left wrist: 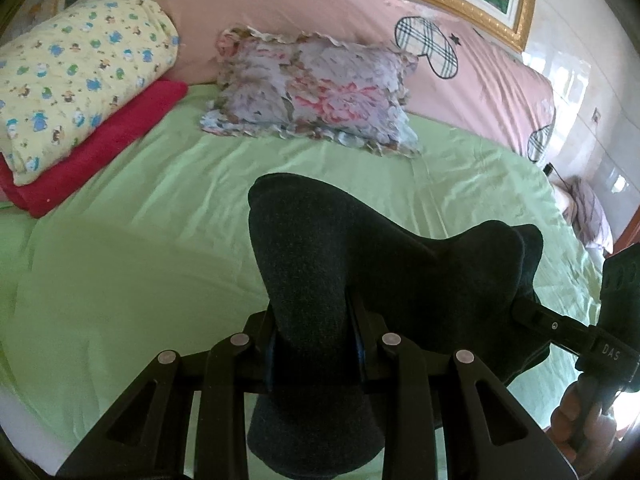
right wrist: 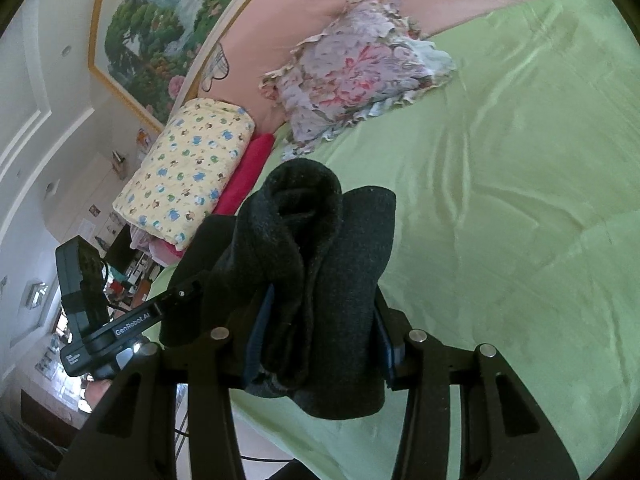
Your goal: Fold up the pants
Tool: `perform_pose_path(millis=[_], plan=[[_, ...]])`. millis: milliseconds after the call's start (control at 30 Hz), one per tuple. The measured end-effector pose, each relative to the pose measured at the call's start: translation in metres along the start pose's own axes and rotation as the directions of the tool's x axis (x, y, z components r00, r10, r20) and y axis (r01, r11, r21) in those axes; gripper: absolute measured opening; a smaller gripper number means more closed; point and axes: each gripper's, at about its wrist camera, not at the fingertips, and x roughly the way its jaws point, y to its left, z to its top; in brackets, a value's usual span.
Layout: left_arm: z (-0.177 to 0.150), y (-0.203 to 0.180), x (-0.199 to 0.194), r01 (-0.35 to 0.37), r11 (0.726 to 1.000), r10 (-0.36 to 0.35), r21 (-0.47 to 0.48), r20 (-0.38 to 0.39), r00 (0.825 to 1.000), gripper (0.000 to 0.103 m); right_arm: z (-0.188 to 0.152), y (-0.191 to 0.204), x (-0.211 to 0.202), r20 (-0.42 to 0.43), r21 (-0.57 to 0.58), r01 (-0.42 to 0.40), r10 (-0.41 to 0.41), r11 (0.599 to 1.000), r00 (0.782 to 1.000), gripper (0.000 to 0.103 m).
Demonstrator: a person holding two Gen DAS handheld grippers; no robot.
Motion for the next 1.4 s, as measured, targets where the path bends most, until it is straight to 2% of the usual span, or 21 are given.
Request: perform_pose_path(millis=[333, 667, 933, 1400], plan=[[0.011, 0.006, -0.012, -0.077, 0.997, 0.076, 0.011, 0.052, 0.996, 0.028, 0.016, 0.018, 0.015, -0.005, -0.049, -0.021, 0.021, 0.999, 1.000, 0.047], [0.028, 0.017, -0.020, -0.173, 0.985, 0.171, 0.012, 0.105, 0.980, 0.028, 0.036, 0.042, 0.035, -0.006, -0.112, -0.048, 0.048, 0.993, 0.999, 0.047], [0.037, 0.025, -0.017, -0.212, 0.977, 0.210, 0.009, 0.118, 0.971, 0.028, 0.049, 0.051, 0.051, -0.016, -0.138, -0.065, 0.064, 0.988, 0.998, 0.047], [0.057, 0.032, 0.012, -0.256, 0.967, 0.255, 0.003, 0.104, 0.961, 0.028, 0.073, 0.048, 0.082, -0.039, -0.145, -0.076, 0.071, 0.987, 0.997, 0.047]])
